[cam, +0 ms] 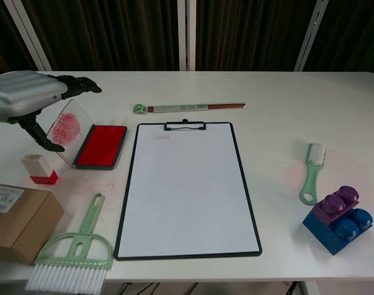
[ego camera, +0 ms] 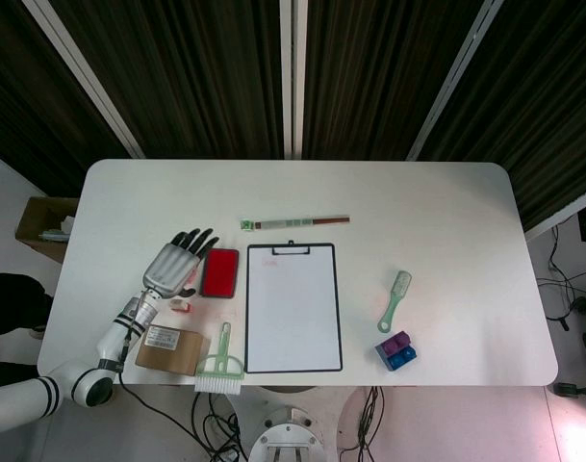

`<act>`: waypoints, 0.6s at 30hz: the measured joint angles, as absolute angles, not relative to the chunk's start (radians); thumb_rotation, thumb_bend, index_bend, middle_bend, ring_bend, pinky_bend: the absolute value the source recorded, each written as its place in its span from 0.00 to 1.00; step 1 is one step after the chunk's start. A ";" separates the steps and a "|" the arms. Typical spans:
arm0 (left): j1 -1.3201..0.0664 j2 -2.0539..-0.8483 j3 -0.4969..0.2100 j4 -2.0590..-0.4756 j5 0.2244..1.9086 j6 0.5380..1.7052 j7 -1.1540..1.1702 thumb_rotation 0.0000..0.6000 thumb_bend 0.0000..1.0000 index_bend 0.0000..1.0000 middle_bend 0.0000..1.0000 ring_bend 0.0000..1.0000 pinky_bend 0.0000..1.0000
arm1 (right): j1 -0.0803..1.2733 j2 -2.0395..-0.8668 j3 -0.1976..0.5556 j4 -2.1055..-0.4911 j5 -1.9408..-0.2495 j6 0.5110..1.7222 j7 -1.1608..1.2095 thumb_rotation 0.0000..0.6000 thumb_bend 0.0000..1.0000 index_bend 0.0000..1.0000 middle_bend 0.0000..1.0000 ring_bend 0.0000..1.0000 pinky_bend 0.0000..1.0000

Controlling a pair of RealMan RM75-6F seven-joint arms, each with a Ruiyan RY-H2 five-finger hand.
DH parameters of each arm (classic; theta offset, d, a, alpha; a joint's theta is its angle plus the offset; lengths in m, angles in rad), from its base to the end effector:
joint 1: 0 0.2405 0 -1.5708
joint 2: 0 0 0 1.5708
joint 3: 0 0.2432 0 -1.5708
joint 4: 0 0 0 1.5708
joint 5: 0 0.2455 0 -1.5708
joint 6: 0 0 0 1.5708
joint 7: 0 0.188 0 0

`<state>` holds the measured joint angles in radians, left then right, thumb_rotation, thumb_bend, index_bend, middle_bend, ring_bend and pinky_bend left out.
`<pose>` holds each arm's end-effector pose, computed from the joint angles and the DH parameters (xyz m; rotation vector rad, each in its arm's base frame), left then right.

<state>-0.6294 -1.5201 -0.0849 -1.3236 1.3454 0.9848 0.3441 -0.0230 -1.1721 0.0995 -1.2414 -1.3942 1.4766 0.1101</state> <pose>-0.1997 0.3682 -0.0569 -1.9503 -0.6886 -0.7524 -0.4209 -0.1974 0.1783 1.2266 -0.8055 0.6564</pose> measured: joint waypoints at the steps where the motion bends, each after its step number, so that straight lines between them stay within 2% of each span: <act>1: -0.630 -1.521 -0.086 -1.318 1.343 0.985 0.343 1.00 0.06 0.04 0.00 0.05 0.16 | -0.023 -1.171 0.100 -1.242 -1.394 1.477 0.110 1.00 0.21 0.00 0.00 0.00 0.00; 18: -0.659 -1.534 -0.116 -1.190 1.284 0.961 0.390 1.00 0.06 0.04 0.00 0.05 0.16 | -0.022 -1.166 0.101 -1.255 -1.392 1.475 0.098 1.00 0.21 0.00 0.00 0.00 0.00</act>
<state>-0.6592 -1.5340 -0.1162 -1.1900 1.2835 0.9607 0.3901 -0.0217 -1.1657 0.1009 -1.2554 -1.3921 1.4748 0.0981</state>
